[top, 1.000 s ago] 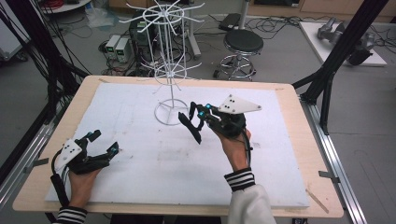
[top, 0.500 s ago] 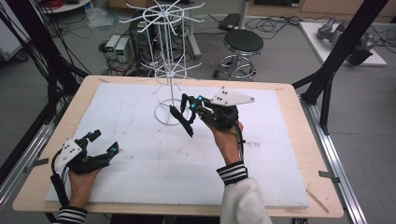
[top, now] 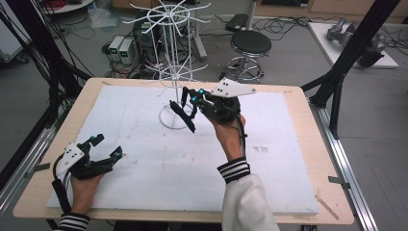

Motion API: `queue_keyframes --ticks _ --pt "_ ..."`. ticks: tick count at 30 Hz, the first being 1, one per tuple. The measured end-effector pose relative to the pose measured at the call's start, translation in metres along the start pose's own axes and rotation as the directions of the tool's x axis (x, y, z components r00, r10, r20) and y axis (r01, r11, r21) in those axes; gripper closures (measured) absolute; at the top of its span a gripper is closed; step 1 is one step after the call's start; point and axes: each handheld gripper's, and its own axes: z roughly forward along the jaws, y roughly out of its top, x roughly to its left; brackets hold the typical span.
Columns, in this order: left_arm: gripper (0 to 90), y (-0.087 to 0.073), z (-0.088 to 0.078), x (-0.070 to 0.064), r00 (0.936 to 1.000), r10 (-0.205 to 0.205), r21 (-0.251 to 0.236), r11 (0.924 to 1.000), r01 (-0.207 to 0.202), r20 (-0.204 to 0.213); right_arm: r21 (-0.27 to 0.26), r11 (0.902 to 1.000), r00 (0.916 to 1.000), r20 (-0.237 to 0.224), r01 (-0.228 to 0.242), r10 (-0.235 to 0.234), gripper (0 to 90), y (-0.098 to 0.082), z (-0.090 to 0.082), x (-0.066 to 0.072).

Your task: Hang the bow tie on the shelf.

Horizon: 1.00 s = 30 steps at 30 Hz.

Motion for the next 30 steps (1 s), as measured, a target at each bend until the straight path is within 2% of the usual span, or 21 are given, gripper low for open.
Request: queue_keyframes --ticks 18,30 --pt "14.0 0.0 0.0 0.001 1.0 -0.001 0.005 1.0 0.001 0.002 0.049 0.9988 0.999 0.045 0.004 -0.006 88.3 0.013 0.026 -0.016" --pt "14.1 0.0 0.0 0.001 1.0 -0.001 0.005 1.0 0.001 0.003 0.083 0.9965 0.9977 0.068 -0.007 0.001 88.1 0.013 0.038 -0.022"
